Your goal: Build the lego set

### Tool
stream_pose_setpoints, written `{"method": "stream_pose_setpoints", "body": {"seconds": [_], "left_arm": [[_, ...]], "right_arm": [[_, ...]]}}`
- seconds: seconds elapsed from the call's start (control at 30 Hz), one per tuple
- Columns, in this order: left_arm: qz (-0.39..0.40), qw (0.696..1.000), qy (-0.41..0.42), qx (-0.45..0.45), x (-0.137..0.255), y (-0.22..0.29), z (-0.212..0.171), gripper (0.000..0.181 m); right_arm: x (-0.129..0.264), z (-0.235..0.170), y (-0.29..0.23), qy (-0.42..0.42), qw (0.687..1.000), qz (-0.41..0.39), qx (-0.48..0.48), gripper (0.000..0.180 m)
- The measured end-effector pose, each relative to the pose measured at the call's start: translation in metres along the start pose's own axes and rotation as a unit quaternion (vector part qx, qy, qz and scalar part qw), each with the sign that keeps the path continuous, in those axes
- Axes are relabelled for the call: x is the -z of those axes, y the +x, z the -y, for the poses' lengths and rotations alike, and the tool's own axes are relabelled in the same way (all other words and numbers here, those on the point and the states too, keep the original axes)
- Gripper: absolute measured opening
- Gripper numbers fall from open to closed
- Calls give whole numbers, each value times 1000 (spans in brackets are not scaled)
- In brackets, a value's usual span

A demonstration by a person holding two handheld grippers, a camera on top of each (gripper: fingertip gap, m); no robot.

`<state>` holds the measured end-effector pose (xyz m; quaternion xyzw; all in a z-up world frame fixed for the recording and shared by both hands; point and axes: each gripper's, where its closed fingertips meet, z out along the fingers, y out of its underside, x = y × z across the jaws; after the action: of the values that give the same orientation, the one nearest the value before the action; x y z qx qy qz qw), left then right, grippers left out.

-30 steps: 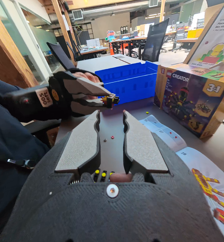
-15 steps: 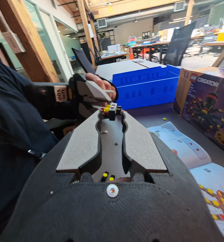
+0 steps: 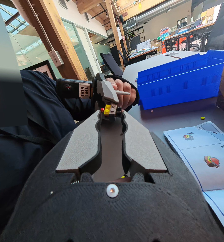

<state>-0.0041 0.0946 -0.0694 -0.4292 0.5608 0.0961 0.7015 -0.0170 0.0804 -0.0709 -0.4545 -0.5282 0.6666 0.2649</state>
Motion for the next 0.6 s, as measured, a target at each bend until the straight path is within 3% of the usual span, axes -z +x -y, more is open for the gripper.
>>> {"method": "stream_pose_setpoints", "body": {"seconds": [0.1,0.2,0.33,0.6], "left_arm": [[1,1000,-3,22,0,-3,-4,17],[-10,998,2,56,-1,-2,-5,28],[-18,994,-50,93,-2,-8,-31,30],[25,945,-95,312,8,-47,-83,56]], "right_arm": [[1,3,5,12,1000,-12,-1,27],[7,9,10,29,999,-25,0,26],[34,25,14,59,994,-75,51,26],[85,64,16,177,975,-110,76,26]]}}
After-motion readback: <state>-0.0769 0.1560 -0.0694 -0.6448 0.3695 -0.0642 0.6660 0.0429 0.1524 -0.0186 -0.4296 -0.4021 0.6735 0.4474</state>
